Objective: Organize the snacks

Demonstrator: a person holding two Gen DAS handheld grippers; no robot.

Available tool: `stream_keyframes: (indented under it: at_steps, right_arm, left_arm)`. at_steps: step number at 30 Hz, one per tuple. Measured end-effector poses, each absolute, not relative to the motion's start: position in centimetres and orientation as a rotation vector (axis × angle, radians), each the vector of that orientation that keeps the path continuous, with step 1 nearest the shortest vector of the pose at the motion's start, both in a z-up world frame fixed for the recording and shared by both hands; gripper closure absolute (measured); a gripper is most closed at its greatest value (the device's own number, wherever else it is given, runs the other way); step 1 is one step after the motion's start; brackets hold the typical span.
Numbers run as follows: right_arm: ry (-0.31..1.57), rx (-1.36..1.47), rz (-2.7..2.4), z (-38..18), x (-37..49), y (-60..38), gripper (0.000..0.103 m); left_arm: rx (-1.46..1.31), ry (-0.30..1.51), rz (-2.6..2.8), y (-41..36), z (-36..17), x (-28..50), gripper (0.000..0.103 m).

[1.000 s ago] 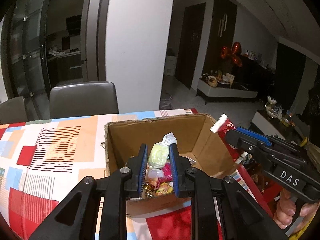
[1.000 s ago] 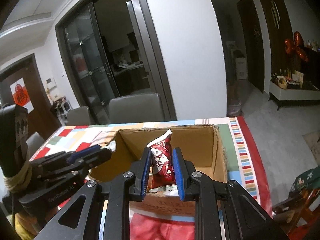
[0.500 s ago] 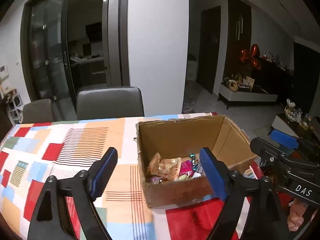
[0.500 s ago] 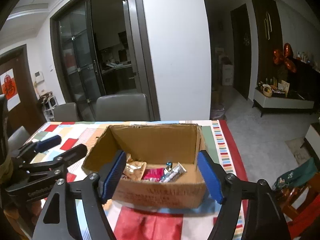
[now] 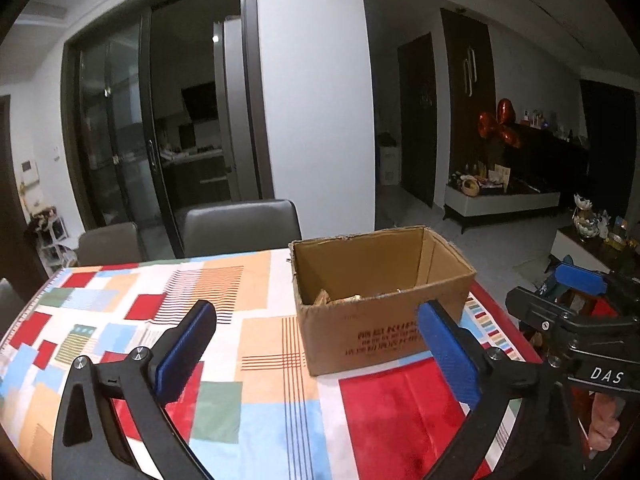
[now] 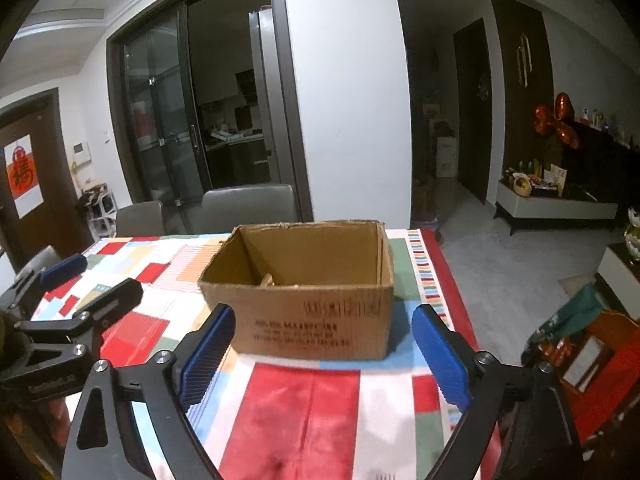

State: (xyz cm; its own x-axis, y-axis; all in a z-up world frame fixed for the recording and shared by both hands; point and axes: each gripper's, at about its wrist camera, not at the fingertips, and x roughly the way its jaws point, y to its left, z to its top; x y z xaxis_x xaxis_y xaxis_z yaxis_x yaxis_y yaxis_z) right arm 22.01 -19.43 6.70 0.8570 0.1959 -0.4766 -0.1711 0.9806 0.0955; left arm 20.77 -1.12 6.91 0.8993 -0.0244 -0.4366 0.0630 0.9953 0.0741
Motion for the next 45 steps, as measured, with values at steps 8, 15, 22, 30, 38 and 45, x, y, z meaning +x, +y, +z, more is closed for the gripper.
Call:
stream_keyframes:
  at_steps: [8,15,22,30,38,45]
  right_arm:
    - [0.481,0.047,0.178,6.5,15.5,-20.2,0.011]
    - [0.453,0.016,0.16,6.3,11.1,-20.1,0.011]
    - [0.421,-0.014,0.182,6.2,7.8,-19.7,0.011]
    - [0.381,-0.001,0.187,6.0,5.7,-19.9,0.011]
    - [0.373,0.021,0.204,6.0,5.4,-20.3,0.011]
    - [0.369,0.02,0.204,5.9,5.3,-20.6,0.011]
  left_arm:
    - [0.101,0.385,-0.017,-1.3,7.2,14.4,0.0]
    - [0.107,0.34,-0.005,-1.5,7.3,9.9,0.0]
    - [0.051,0.359,-0.012,-0.9,6.6,7.2,0.0]
    - [0.053,0.351,-0.009,-1.3,6.3,5.8,0.0]
    - [0.053,0.351,-0.014,-1.5,6.2,4.9,0.0]
    - [0.055,0.354,-0.011,-1.6,6.1,4.9,0.0]
